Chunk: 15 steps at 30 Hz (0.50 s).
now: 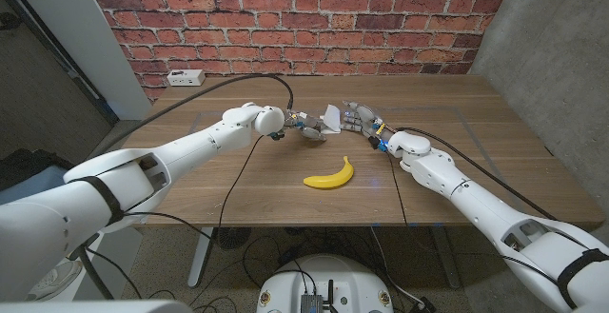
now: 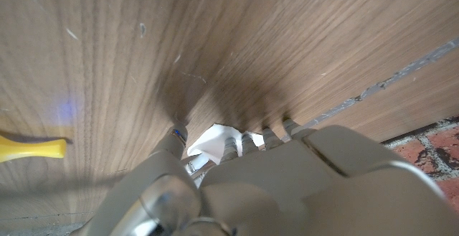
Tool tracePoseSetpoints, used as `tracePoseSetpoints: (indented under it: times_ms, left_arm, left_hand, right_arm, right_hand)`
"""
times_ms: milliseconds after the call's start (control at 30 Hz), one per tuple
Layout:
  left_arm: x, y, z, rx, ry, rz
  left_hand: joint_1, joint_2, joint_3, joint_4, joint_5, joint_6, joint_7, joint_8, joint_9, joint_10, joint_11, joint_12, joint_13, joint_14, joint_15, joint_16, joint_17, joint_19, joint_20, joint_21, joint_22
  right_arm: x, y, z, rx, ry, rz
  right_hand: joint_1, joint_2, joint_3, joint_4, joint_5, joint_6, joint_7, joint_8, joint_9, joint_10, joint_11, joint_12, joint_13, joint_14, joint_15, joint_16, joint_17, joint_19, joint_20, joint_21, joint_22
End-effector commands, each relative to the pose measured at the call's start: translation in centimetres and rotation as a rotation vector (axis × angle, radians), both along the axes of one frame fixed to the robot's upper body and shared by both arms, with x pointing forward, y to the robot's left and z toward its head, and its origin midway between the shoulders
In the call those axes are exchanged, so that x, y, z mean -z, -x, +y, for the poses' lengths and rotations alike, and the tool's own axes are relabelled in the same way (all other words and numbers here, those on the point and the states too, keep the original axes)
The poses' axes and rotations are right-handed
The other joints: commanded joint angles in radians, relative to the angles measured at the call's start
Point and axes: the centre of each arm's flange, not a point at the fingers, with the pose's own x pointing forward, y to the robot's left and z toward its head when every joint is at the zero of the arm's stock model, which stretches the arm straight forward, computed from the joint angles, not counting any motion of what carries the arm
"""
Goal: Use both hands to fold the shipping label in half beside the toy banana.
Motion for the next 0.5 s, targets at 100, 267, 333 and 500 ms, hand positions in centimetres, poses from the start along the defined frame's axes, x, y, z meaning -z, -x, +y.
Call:
tracePoseSetpoints:
  times_ms: [100, 267, 333, 500]
  left_arm:
    - [-0.2, -0.4, 0.1, -0.002, 0.0, 0.002]
    - [-0.2, -0.6, 0.0, -0.002, -0.001, 0.004]
    - [-0.2, -0.6, 0.0, -0.001, -0.001, 0.004]
    - [-0.3, -0.7, -0.1, 0.002, -0.003, 0.002]
  left_hand:
    - [-0.004, 0.002, 0.001, 0.007, 0.007, 0.007, 0.001, 0.011, 0.007, 0.009, 0.005, 0.011, 0.023, -0.012, -0.067, -0.001, 0.004, -0.004, -0.007, 0.005, 0.004]
    - [-0.004, 0.002, 0.001, 0.008, 0.007, 0.006, 0.002, 0.011, 0.007, 0.008, 0.004, 0.011, 0.023, -0.012, -0.067, 0.0, 0.004, -0.004, -0.008, 0.005, 0.004]
    - [-0.004, 0.002, 0.001, 0.008, 0.007, 0.006, 0.002, 0.011, 0.007, 0.008, 0.005, 0.011, 0.023, -0.012, -0.067, 0.0, 0.004, -0.004, -0.007, 0.005, 0.004]
    - [-0.004, 0.002, 0.002, 0.008, 0.007, 0.005, 0.004, 0.011, 0.007, 0.006, 0.008, 0.01, 0.023, -0.012, -0.067, 0.0, 0.004, -0.004, -0.009, 0.006, 0.004]
  right_arm:
    - [-0.4, -0.6, 0.1, 0.013, 0.092, 0.006]
    - [-1.4, -0.1, 0.2, 0.051, 0.198, -0.062]
    - [-1.9, 0.0, 0.3, 0.058, 0.232, -0.079]
    - [-3.0, 0.1, 0.4, 0.06, 0.306, -0.103]
  right_hand:
    - [-0.031, -0.008, -0.009, 0.018, -0.004, 0.0, -0.001, 0.014, 0.001, 0.043, -0.006, 0.007, 0.002, 0.028, -0.002, 0.007, 0.005, 0.016, 0.004, 0.003, 0.001]
    - [-0.055, -0.016, -0.015, 0.028, -0.006, 0.043, -0.039, 0.029, -0.002, 0.199, -0.06, 0.045, 0.005, 0.092, -0.026, 0.021, 0.001, 0.038, 0.012, 0.006, 0.005]
    - [-0.057, -0.018, -0.015, 0.028, -0.006, 0.059, -0.042, 0.033, -0.002, 0.218, -0.064, 0.048, 0.005, 0.101, -0.031, 0.022, 0.0, 0.032, 0.015, 0.003, 0.005]
    - [-0.059, -0.024, -0.015, 0.024, -0.004, 0.117, -0.034, 0.047, -0.003, 0.202, -0.065, 0.029, 0.006, 0.083, -0.055, 0.007, -0.004, 0.025, 0.0, -0.001, 0.005]
